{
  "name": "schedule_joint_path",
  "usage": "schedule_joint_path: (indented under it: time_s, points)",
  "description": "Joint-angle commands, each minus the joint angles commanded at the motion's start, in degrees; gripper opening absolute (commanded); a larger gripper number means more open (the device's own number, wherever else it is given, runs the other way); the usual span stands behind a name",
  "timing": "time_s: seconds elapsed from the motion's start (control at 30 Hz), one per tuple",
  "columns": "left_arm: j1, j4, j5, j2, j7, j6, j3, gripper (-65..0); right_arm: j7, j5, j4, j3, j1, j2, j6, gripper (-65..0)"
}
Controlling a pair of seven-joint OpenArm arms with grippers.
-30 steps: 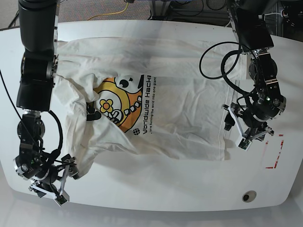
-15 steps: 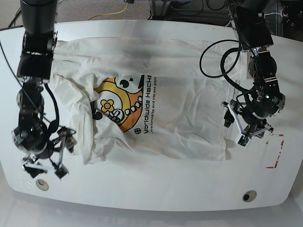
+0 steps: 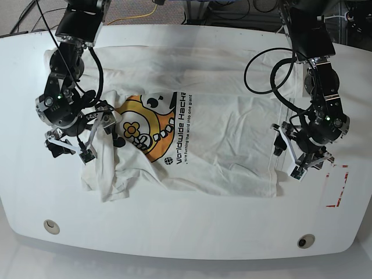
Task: Layout the t-shirt on the table in an organized manner, then fold the t-shirt properly
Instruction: 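Move the right gripper over the shirt's shoulder edge beside the print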
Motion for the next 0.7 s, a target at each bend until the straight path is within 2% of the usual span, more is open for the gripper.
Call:
schedule_joint_path:
  time_s: [0.47, 0.53, 0.7]
  points:
    - [0.18, 0.0, 0.0, 0.0, 0.0, 0.0, 0.0, -27.1, 4.48, 0.18, -6.07, 0.09, -2.55, -0.18, 0.0, 0.0]
    - [0.18, 0.0, 0.0, 0.0, 0.0, 0.0, 0.0, -27.1, 5.1, 0.26, -7.38, 0.09, -2.73, -0.18, 0.0, -1.6]
    - [0.18, 0.0, 0.0, 0.0, 0.0, 0.0, 0.0, -27.1, 5.54, 5.36, -11.25, 2.29, -2.64, 0.18, 0.0, -3.6]
